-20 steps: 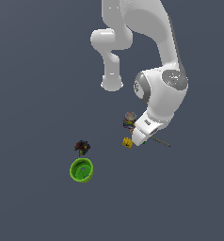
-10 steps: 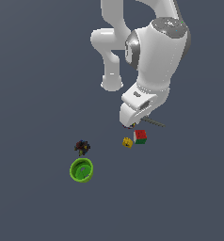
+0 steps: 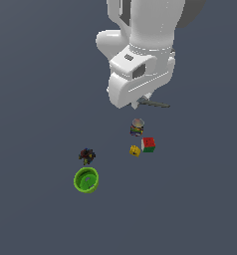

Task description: Pick up a designated object from a clutter of objects.

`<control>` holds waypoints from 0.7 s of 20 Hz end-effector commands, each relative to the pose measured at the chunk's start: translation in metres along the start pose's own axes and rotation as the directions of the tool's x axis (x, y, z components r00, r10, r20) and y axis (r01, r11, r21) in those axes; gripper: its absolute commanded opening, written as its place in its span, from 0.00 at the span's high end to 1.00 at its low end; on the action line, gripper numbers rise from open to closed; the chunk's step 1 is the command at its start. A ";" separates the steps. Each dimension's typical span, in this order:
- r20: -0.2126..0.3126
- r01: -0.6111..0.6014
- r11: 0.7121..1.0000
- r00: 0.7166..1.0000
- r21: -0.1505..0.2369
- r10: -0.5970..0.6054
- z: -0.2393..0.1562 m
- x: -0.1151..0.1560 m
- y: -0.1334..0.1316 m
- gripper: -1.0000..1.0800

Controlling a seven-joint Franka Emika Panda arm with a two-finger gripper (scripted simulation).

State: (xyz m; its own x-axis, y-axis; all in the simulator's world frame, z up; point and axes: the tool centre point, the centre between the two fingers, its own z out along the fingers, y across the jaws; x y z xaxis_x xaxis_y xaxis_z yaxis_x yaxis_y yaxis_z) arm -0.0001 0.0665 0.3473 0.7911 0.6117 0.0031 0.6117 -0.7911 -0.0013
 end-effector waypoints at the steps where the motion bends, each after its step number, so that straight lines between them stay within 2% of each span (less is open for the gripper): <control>1: 0.001 0.000 1.000 1.000 0.000 0.000 -0.019 -0.007 0.006 1.00; 8: 0.002 0.000 1.000 1.000 0.000 0.000 -0.053 -0.017 0.019 1.00; 14: 0.003 -0.001 1.000 1.000 -0.001 0.001 -0.061 -0.019 0.022 1.00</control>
State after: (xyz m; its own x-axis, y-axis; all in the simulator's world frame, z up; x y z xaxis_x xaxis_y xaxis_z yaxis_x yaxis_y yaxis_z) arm -0.0017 0.0377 0.4070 0.7918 0.6107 0.0005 0.6107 -0.7918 -0.0001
